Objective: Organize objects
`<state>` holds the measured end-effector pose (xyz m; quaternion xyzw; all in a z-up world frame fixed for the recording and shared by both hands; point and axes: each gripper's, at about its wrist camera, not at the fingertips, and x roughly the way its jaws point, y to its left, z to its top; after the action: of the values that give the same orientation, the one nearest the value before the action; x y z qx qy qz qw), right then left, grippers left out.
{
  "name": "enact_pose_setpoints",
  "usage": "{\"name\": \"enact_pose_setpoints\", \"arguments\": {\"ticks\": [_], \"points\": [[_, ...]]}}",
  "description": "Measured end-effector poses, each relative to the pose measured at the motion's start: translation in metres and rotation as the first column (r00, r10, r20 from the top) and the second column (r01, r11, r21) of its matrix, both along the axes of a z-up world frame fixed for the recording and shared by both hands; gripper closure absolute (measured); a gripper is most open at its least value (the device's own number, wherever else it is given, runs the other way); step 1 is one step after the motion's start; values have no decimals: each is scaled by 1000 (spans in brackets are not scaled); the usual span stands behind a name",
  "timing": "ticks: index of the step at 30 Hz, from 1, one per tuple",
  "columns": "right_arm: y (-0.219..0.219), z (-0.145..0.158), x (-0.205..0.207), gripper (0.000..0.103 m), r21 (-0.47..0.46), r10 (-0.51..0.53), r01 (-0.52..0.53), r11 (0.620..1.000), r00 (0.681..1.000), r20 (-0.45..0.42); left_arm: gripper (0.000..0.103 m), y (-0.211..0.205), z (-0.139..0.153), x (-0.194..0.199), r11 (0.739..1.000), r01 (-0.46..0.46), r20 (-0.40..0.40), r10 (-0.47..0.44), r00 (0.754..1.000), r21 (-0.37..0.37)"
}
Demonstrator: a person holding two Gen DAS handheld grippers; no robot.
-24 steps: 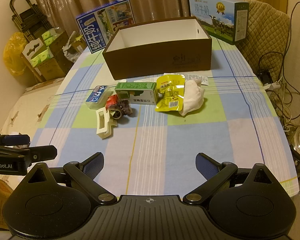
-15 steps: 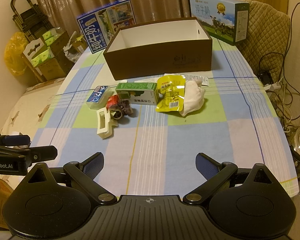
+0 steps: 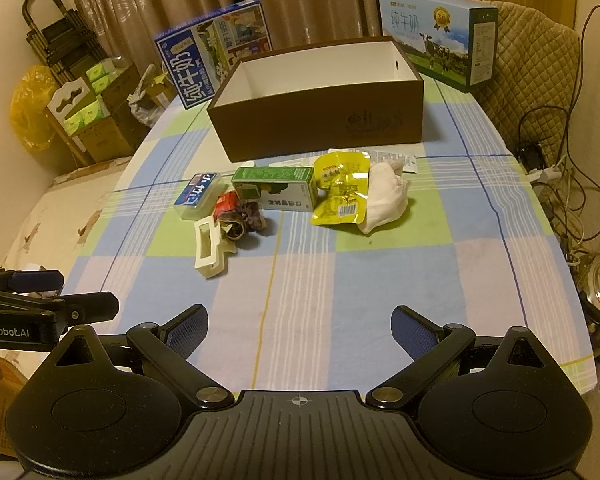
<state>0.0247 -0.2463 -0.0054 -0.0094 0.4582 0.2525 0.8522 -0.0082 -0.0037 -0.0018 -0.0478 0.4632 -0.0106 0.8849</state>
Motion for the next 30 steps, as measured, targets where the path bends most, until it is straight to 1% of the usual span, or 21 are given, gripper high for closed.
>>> {"name": "enact_pose_setpoints", "arguments": {"ticks": [20,30], "points": [[-1,-1,5,7,3,8,-8,1000,1000,0,1,-4,-2,2,1000,-1,-2,1,1000,1],[2,-4,16,7,0,17,-17,1000,1000,-3,1,-8,-4,3,1000,-12,-4,12,1000,0]]}}
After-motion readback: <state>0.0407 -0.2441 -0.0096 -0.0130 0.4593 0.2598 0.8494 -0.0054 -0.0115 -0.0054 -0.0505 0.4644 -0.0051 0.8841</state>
